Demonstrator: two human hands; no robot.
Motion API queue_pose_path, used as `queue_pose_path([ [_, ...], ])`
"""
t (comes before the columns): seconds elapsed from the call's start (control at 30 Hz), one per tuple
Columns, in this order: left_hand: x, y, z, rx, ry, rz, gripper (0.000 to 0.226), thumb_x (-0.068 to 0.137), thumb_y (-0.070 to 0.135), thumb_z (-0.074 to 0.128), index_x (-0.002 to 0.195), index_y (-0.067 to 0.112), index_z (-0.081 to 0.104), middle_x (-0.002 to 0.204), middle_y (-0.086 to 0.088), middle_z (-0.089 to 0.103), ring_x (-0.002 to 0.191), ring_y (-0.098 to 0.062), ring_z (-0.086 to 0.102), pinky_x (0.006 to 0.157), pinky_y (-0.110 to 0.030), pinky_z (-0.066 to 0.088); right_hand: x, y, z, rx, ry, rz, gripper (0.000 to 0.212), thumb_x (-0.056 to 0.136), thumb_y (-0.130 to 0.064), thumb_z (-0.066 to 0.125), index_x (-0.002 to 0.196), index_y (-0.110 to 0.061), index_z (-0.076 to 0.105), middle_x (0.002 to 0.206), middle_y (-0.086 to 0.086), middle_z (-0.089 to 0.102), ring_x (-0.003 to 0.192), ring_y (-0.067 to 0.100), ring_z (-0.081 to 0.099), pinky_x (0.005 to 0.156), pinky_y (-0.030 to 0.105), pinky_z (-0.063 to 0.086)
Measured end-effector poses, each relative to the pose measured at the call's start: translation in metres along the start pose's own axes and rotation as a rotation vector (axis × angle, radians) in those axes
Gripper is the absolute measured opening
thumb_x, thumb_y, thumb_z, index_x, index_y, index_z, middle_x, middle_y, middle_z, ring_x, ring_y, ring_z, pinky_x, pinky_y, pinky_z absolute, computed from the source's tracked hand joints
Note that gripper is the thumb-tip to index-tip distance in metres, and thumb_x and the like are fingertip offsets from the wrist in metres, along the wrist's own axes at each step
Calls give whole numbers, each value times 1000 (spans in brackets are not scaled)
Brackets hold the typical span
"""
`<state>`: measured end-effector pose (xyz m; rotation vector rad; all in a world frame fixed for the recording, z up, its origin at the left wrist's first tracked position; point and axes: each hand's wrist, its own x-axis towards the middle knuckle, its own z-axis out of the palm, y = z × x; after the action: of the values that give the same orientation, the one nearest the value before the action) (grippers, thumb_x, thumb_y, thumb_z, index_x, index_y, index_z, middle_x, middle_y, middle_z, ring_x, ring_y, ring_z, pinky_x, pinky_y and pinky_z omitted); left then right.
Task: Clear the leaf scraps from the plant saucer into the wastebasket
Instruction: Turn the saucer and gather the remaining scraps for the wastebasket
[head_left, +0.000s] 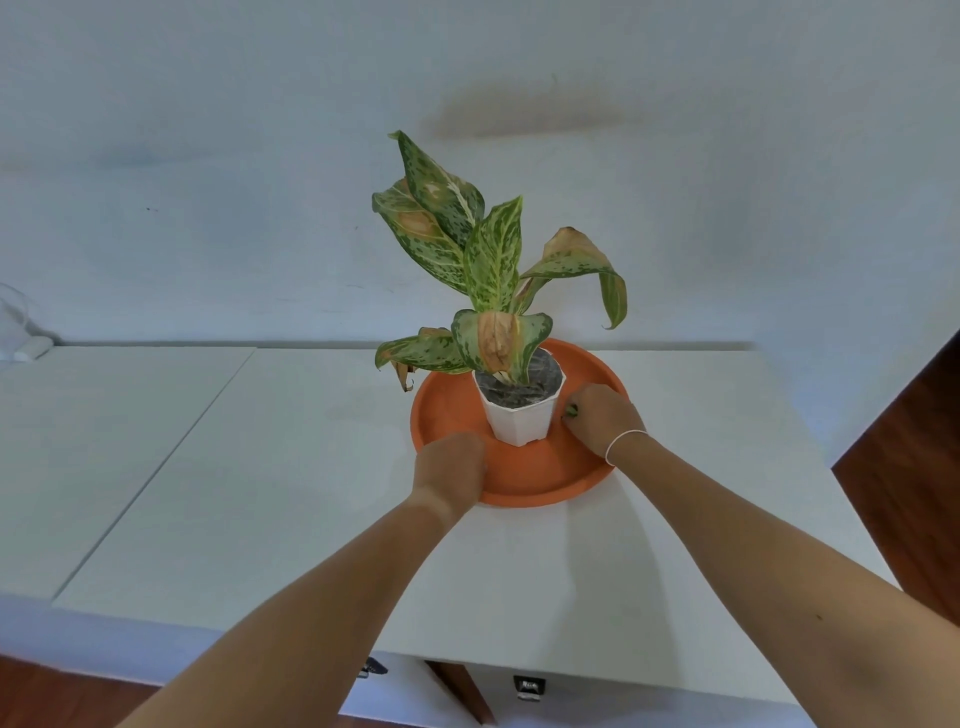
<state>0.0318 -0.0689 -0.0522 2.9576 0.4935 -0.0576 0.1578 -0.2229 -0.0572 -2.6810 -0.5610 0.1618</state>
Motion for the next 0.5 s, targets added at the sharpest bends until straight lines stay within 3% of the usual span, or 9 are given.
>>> queue_pose_path([
  [0.1, 14, -1, 3, -261, -30, -157, 32, 93, 18, 46, 106, -6, 62, 112, -23, 65, 106, -34, 62, 85, -37, 47, -1, 2, -5, 67, 33, 45, 39, 89, -17, 51, 52, -19, 39, 55, -2, 44, 60, 21, 49, 55, 26, 36],
  [0.17, 30, 11, -16, -560, -2, -253, 44, 99, 10, 39, 138, -12, 36, 145, -24, 42, 135, -31, 42, 108, -30, 30, -2, 3, -12, 186, 53, 109, 33, 88, -17, 52, 56, -12, 47, 59, 3, 50, 64, 22, 49, 59, 27, 39],
  [0.2, 34, 15, -21, -572, 42, -280, 49, 100, 7, 34, 145, -7, 21, 154, -19, 29, 142, -28, 30, 114, -27, 16, -4, 4, -15, 262, 63, 146, 27, 87, -16, 54, 61, -8, 53, 65, 8, 53, 66, 22, 49, 63, 28, 41],
  [0.23, 38, 10, -14, -537, 42, -219, 50, 100, 6, 32, 147, -3, 17, 156, -15, 25, 144, -26, 26, 115, -26, 13, -5, 5, -17, 349, 68, 183, 22, 86, -16, 57, 67, -5, 58, 71, 12, 56, 69, 22, 49, 65, 29, 41],
  [0.3, 30, 8, -17, -413, -55, -107, 40, 100, 11, 34, 138, 0, 40, 146, -14, 44, 134, -26, 43, 107, -29, 34, -9, 8, -23, 554, 48, 245, 15, 83, -16, 61, 74, -5, 62, 80, 18, 58, 72, 22, 48, 65, 26, 41],
  [0.37, 10, 1, -16, -94, -138, -8, 30, 98, 19, 37, 114, 9, 60, 120, -11, 65, 108, -27, 61, 88, -33, 48, -16, 10, -30, 785, -15, 319, 13, 81, -18, 64, 79, -5, 64, 83, 15, 59, 71, 21, 47, 57, 23, 39],
  [0.5, 11, -10, -24, -76, -131, -18, 28, 95, 23, 40, 109, 11, 62, 110, -9, 67, 100, -28, 63, 85, -35, 49, -30, 17, -33, 1141, -147, 453, 31, 78, -16, 66, 59, -16, 41, 58, 1, 34, 40, 12, 27, 32, 17, 23],
])
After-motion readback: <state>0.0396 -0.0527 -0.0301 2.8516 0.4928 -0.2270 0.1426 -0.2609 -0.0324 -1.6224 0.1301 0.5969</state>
